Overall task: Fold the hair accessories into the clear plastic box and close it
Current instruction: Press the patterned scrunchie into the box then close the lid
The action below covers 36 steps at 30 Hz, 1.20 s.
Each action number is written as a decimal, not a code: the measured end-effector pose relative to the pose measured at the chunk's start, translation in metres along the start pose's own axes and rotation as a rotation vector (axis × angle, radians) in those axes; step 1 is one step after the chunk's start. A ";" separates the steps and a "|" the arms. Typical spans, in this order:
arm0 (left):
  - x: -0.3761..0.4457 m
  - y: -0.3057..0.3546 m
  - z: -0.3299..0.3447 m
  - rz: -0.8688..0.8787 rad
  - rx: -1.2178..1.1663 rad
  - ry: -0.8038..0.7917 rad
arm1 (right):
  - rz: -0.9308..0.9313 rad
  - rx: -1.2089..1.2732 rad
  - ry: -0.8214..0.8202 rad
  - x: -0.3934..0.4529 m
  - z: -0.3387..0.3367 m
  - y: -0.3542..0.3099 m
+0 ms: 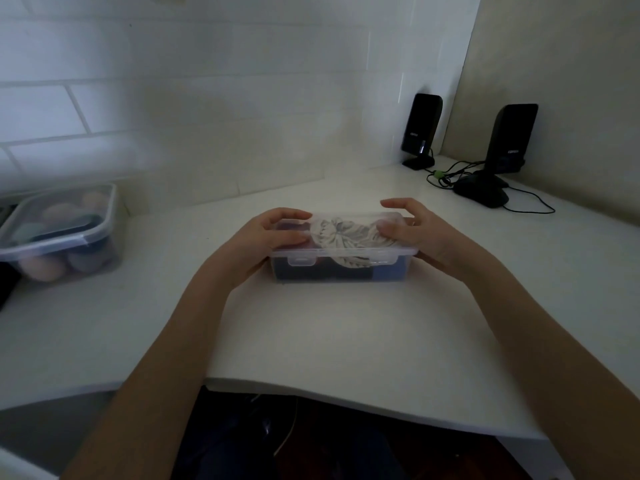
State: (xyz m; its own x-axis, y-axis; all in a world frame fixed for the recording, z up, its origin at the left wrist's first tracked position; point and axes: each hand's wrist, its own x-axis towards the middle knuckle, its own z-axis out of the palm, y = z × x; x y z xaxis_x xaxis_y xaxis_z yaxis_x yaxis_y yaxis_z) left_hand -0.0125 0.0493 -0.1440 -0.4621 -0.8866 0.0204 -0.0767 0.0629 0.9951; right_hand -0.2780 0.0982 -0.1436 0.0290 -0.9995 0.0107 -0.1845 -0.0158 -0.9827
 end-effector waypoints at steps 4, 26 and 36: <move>0.001 -0.004 0.000 0.050 0.016 0.012 | -0.021 0.023 -0.022 0.000 -0.001 0.002; -0.007 -0.012 -0.009 0.181 0.408 -0.079 | -0.255 -0.624 -0.124 -0.017 -0.002 -0.001; -0.007 -0.011 -0.008 0.265 0.414 -0.064 | -0.388 -0.653 -0.097 -0.015 0.006 -0.003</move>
State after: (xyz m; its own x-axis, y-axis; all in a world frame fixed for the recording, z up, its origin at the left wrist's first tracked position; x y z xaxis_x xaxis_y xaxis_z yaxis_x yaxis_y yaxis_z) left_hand -0.0007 0.0513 -0.1541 -0.5659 -0.7863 0.2481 -0.2881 0.4705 0.8340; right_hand -0.2716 0.1130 -0.1419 0.2906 -0.9129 0.2868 -0.6859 -0.4077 -0.6027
